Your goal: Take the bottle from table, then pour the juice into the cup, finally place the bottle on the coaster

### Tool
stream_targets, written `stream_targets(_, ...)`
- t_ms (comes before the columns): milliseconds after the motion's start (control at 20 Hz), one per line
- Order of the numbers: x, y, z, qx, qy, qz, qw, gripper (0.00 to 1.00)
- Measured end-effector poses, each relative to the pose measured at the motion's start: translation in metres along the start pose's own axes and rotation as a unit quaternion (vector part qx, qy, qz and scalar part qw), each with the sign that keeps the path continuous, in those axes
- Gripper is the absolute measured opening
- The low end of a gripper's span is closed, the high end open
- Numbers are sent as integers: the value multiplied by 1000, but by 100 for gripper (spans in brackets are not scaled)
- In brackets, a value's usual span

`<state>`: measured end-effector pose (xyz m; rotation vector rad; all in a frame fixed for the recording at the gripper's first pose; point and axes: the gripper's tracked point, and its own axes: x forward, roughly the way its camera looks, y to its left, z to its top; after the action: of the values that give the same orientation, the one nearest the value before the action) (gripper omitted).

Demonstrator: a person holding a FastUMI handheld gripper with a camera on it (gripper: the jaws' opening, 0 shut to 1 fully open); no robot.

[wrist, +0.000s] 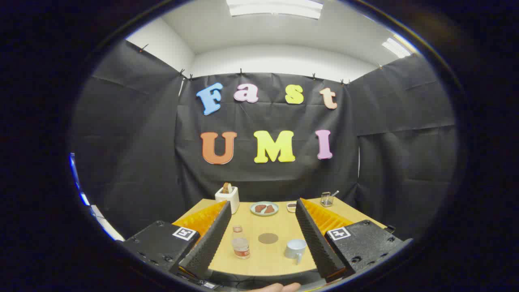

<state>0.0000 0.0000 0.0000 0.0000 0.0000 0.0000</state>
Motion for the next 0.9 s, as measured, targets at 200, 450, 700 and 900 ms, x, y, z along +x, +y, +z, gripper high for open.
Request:
stream_targets(200,-2,4,1,-6,-9,4,1000,100)
stream_targets(450,-4,7,-1,-17,-14,15,1000,100)
stream_targets(700,-7,3,0,-27,-19,18,999,100)
stream_targets(900,-6,-5,-3,-25,-18,11,999,100)
